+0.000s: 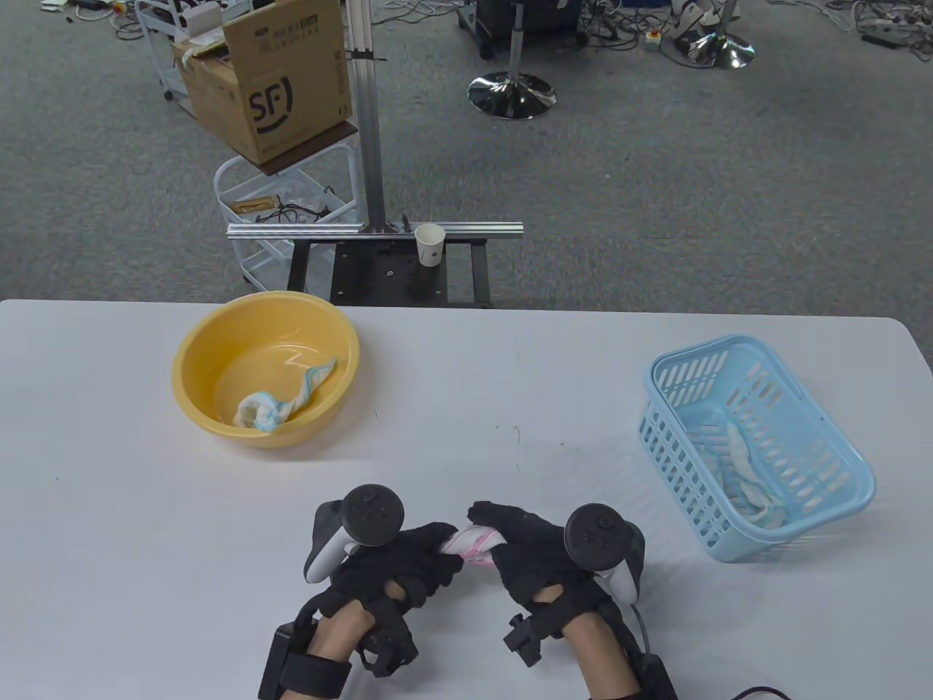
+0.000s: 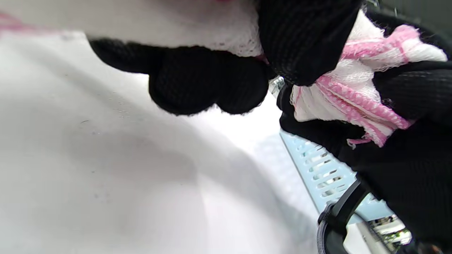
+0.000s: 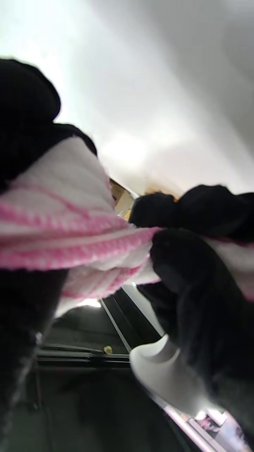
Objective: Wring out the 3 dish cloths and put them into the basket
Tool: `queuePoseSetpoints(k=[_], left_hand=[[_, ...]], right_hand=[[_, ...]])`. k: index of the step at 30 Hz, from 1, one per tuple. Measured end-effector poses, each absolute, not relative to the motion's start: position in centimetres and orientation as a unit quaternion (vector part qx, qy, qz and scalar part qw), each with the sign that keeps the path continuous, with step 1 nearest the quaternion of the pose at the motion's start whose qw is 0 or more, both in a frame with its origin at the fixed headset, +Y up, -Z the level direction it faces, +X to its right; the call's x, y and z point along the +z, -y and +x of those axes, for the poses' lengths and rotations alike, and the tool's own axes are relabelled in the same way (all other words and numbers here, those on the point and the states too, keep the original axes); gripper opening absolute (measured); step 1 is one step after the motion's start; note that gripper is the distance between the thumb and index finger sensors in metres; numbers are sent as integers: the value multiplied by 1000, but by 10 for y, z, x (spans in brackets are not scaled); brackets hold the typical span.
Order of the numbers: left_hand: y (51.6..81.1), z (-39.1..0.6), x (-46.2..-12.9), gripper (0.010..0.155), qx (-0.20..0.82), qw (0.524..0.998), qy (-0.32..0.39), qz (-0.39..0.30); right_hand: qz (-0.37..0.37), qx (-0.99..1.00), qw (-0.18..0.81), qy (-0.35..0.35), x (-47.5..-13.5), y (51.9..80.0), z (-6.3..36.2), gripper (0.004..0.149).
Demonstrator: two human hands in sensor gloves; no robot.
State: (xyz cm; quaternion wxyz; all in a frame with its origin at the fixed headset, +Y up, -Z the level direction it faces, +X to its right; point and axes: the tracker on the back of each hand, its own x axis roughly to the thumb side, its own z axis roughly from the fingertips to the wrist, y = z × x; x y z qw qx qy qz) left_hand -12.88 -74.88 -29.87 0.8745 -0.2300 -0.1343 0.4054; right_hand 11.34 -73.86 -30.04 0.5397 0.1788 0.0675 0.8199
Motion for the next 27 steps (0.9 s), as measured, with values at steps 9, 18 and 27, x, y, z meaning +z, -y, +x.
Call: queuePoseSetpoints(k=[9,18,27], left_hand=[[749,-131,-299,63,450,850,141,-234],[723,-105,-284,80,304,921,217,-111],[721,-109,-285,62,296,937,179,-40]], right_hand=[[148,734,643,-164,-308,754,126,73],[39,746,652,-134,-310,770,130,71],[16,710,690,-138,-310,775,134,80]])
